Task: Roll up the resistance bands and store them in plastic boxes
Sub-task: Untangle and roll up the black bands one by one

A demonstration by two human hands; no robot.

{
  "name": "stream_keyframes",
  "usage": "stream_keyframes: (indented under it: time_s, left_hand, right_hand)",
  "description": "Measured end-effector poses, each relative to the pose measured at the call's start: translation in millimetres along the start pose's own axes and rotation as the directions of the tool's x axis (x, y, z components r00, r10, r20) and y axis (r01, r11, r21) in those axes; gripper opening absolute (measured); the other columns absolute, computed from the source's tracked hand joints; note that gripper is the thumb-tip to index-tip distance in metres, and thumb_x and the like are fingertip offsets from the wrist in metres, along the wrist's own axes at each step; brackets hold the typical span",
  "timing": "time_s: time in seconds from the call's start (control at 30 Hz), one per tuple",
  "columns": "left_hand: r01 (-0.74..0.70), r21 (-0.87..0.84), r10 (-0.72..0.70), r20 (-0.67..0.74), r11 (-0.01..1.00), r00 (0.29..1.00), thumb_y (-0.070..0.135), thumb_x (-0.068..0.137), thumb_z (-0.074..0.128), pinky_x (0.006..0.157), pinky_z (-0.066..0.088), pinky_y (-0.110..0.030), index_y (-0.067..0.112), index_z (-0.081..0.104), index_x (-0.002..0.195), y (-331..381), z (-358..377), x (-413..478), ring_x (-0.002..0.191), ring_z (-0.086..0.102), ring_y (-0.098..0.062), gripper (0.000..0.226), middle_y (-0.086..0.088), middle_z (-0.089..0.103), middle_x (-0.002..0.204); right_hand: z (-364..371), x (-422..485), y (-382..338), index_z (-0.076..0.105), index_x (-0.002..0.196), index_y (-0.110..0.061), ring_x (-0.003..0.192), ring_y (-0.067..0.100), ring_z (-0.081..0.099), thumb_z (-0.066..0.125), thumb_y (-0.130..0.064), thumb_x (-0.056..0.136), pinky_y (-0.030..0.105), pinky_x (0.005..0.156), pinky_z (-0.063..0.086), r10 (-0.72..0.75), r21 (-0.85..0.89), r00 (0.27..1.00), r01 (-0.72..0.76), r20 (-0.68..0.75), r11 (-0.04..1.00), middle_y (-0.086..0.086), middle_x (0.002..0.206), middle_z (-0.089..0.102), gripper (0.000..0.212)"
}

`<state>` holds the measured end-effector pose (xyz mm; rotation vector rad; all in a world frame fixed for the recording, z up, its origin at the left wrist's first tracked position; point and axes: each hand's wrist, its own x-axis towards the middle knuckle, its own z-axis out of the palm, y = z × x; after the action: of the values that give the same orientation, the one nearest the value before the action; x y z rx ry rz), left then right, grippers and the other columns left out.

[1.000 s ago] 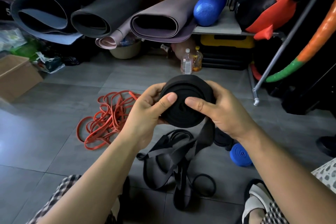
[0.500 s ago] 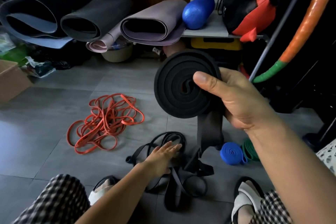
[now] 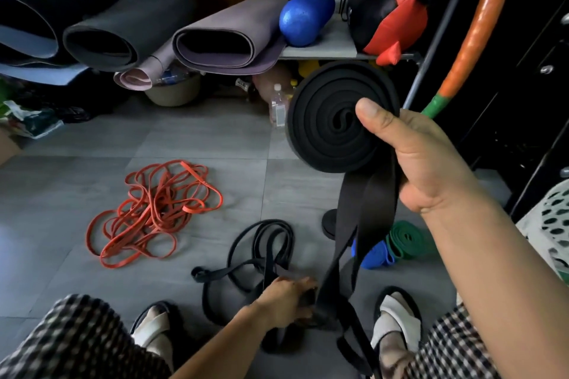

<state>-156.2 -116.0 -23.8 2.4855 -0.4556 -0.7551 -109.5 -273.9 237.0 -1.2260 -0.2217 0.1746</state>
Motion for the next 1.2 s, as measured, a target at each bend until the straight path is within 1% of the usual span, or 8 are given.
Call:
stream_keyframes:
  time_s: [0.23,0.4,0.53,0.67,0.83,1.0,1.1,1.2]
  left_hand:
    - [0.010,-0.145,-0.003,0.048,0.989,0.999,0.012,0.077,0.071,0.082,0.047,-0.023,0.010,0.057,0.114,-2,-39,-9,0.097,0.058,-0.016,0.039,-0.002,0.063,0.103]
    - [-0.010,-0.551,0.052,0.062,0.835,0.997,0.005,0.072,0.075,0.083,0.042,-0.022,0.017,0.056,0.094,21,-98,-39,0.095,0.054,-0.013,0.031,0.004,0.059,0.096]
    - [-0.099,-0.714,-0.009,-0.146,0.693,0.989,0.006,0.079,0.070,0.095,0.044,-0.023,0.006,0.053,0.116,29,-141,-65,0.107,0.057,-0.015,0.041,-0.005,0.061,0.114]
    - [-0.237,-0.766,-0.175,-0.413,0.598,0.894,0.009,0.081,0.064,0.078,0.045,-0.026,0.009,0.055,0.086,27,-170,-90,0.074,0.057,-0.015,0.011,-0.005,0.059,0.076]
    - [-0.665,-0.743,-0.297,-0.652,0.070,0.698,0.015,0.082,0.050,0.069,0.038,-0.026,0.021,0.039,0.065,21,-193,-119,0.054,0.039,-0.010,0.021,0.006,0.037,0.055]
    - [-0.807,-0.570,-0.337,-0.737,-0.155,0.586,0.026,0.084,0.046,0.074,0.037,-0.025,0.021,0.043,0.069,14,-216,-137,0.053,0.040,-0.007,0.016,0.009,0.038,0.053]
    - [-0.792,-0.611,-0.471,-0.701,0.009,0.536,0.016,0.091,0.046,0.066,0.042,-0.026,0.018,0.045,0.071,7,-216,-132,0.050,0.042,-0.010,0.021,0.007,0.042,0.051]
    - [-0.314,-0.714,-0.488,-0.673,0.626,0.556,0.016,0.093,0.053,0.068,0.044,-0.034,0.008,0.056,0.087,-19,-202,-114,0.062,0.052,-0.016,0.011,0.004,0.056,0.061]
  right_hand:
    - [-19,-6,21,0.067,0.085,-0.015,0.079,0.006,0.069,0.062,-0.024,0.067,0.016,0.071,0.052,0.063,-0.160,0.998,-0.061,0.009,0.985,-0.006,0.078,0.074,0.020]
    - [-15,-14,52,0.068,0.086,-0.013,0.081,0.008,0.069,0.063,-0.021,0.072,0.017,0.073,0.053,0.118,-0.168,0.993,-0.115,0.008,0.979,-0.003,0.081,0.074,0.017]
    - [-5,-17,62,0.068,0.084,-0.010,0.076,0.005,0.068,0.059,-0.011,0.081,0.013,0.066,0.051,0.105,-0.062,0.994,-0.106,-0.016,0.992,-0.003,0.077,0.074,0.009]
    - [-4,-15,65,0.068,0.085,-0.008,0.076,0.006,0.068,0.060,-0.012,0.081,0.012,0.065,0.050,0.095,-0.049,0.992,-0.099,-0.079,0.994,-0.002,0.077,0.073,0.009]
    - [-3,-12,78,0.069,0.083,-0.017,0.080,0.010,0.069,0.066,-0.016,0.079,0.019,0.073,0.054,0.106,-0.273,0.993,-0.116,-0.051,0.955,-0.005,0.080,0.074,0.005]
    - [6,-8,95,0.066,0.077,-0.020,0.071,0.001,0.067,0.067,-0.013,0.081,0.012,0.063,0.051,0.153,-0.324,0.986,-0.164,-0.060,0.932,-0.012,0.070,0.072,0.008]
    - [8,-7,104,0.067,0.080,-0.018,0.076,0.005,0.068,0.066,-0.013,0.081,0.014,0.068,0.052,0.177,-0.323,0.982,-0.189,-0.066,0.927,-0.008,0.076,0.073,0.006]
    - [11,-4,107,0.069,0.087,-0.016,0.083,0.010,0.069,0.067,-0.013,0.081,0.017,0.073,0.051,0.189,-0.323,0.980,-0.200,-0.063,0.925,-0.003,0.086,0.074,0.007]
